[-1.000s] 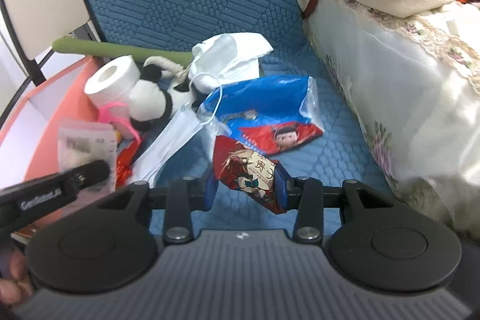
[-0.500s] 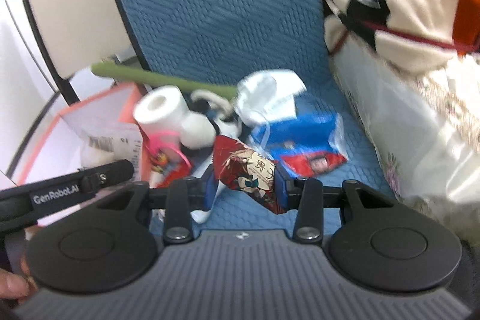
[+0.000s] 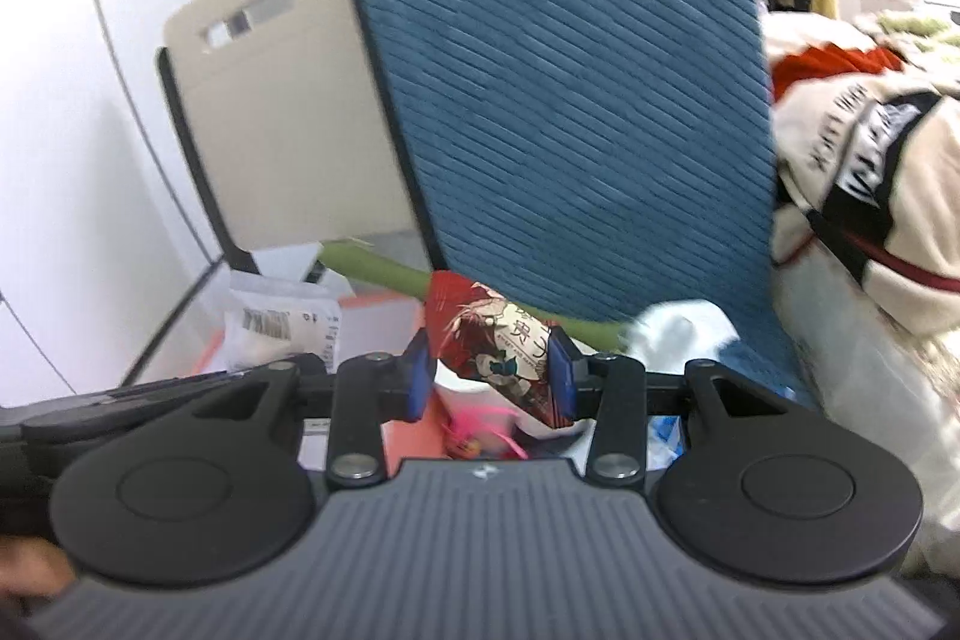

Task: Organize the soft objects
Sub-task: 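Lift both held items and carry them over the pink-rimmed box, then open both tools to drop the candy wrapper and sachet into the box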

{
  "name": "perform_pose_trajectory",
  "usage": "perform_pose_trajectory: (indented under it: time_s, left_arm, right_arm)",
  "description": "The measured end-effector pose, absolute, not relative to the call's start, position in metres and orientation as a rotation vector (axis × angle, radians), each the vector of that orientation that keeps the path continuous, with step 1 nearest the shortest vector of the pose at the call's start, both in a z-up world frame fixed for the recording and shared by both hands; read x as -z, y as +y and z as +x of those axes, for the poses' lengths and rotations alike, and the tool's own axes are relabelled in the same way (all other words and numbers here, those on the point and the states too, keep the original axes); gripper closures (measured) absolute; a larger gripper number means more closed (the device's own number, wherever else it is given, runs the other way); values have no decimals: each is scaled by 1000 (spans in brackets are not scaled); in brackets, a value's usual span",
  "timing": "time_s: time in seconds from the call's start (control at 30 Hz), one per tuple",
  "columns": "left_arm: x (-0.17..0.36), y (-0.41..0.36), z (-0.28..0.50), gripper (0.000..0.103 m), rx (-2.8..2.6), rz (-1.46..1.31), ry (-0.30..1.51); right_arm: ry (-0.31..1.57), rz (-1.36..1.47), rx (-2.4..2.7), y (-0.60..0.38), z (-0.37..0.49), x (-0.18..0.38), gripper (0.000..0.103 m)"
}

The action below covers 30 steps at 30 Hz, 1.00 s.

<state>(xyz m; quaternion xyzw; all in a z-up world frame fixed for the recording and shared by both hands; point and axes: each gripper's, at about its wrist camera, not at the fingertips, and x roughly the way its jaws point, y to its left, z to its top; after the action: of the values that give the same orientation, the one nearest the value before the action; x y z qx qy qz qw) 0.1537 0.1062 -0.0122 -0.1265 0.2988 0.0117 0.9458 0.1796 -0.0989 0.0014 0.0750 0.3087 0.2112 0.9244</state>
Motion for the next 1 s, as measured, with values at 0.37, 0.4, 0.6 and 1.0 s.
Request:
perform_pose_trajectory:
  time_s: [0.37, 0.4, 0.6, 1.0]
  left_arm:
    - [-4, 210, 116, 90, -124, -318, 599]
    - [-4, 218, 114, 90, -135, -314, 609]
    - [20, 264, 107, 90, -182, -331, 676]
    - [94, 324, 108, 90, -207, -388, 855]
  right_arm:
    - [657, 115, -612, -4, 172, -19, 60]
    - [675, 111, -627, 6, 173, -16, 60]
    - [804, 87, -673, 51, 180, 13, 60]
    - [1054, 18, -624, 98, 189, 95, 60]
